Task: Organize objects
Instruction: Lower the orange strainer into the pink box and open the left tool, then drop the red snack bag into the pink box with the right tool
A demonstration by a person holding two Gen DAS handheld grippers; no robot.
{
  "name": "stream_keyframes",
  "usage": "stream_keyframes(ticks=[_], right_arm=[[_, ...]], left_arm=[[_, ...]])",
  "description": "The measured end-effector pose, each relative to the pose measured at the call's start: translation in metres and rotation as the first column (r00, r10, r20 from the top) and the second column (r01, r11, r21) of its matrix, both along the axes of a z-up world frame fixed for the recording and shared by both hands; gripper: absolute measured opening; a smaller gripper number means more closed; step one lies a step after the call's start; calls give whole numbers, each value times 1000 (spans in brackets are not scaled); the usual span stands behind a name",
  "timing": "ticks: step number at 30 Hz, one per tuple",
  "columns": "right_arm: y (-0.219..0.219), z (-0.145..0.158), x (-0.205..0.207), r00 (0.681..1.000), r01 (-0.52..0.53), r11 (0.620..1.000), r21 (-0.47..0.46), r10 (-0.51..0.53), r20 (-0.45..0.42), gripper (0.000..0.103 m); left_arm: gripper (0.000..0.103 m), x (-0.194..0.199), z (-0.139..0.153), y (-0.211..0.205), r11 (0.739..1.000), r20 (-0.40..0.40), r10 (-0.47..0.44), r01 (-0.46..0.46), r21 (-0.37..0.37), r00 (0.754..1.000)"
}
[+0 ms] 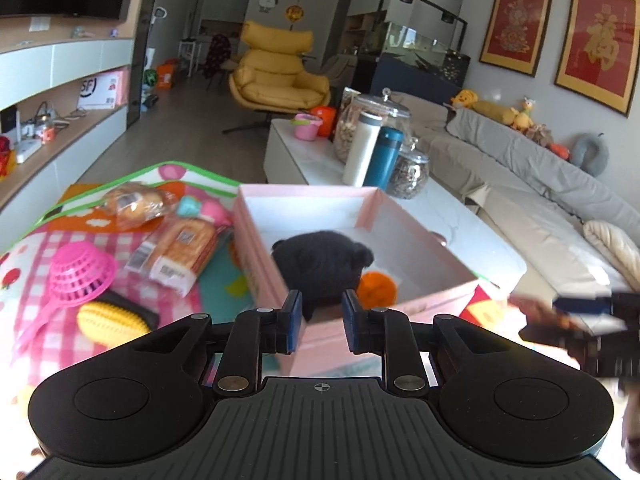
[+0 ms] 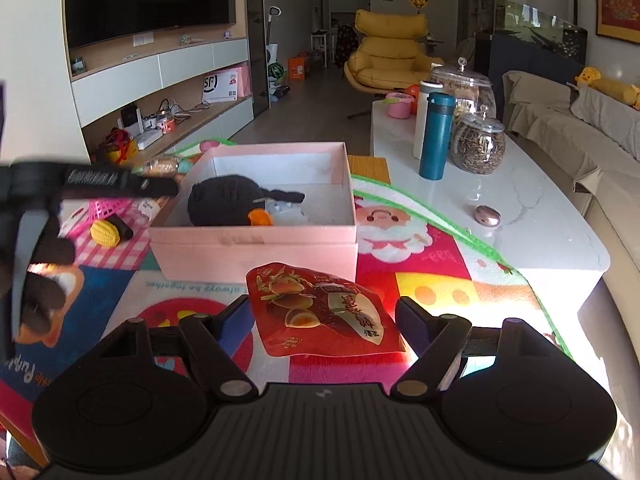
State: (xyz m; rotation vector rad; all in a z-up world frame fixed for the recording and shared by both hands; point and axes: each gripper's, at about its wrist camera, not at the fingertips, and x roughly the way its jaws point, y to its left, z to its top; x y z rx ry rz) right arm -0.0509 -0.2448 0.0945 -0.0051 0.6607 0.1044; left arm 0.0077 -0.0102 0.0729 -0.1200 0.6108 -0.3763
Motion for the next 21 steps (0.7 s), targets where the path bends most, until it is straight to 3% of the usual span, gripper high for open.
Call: stream_keyframes(ticks=[6,9,11,14,21], right_arm=[[17,42,74,996,34,999,21,-36,80,78],[26,52,123,995,49,997,55,-54,89,81],[30,49,152,997,64,995,75,-67,49,83],[35,34,169,996,86,996,24,-87,14,83],[8,-8,151,982,174,985,24,-171,-81,74]], left_arm=[[24,-17,-23,30,1000,-99,20,-22,-13,995],[24,-18,-27,41,999,-110,35,-38,-26,993],[24,-21,-28,49,998,-104,42,-46,-41,994],[24,-12,-26,53,997,-98,54,-60,-57,994],[24,21,-9,27,993,-49,22,-27,-115,999]])
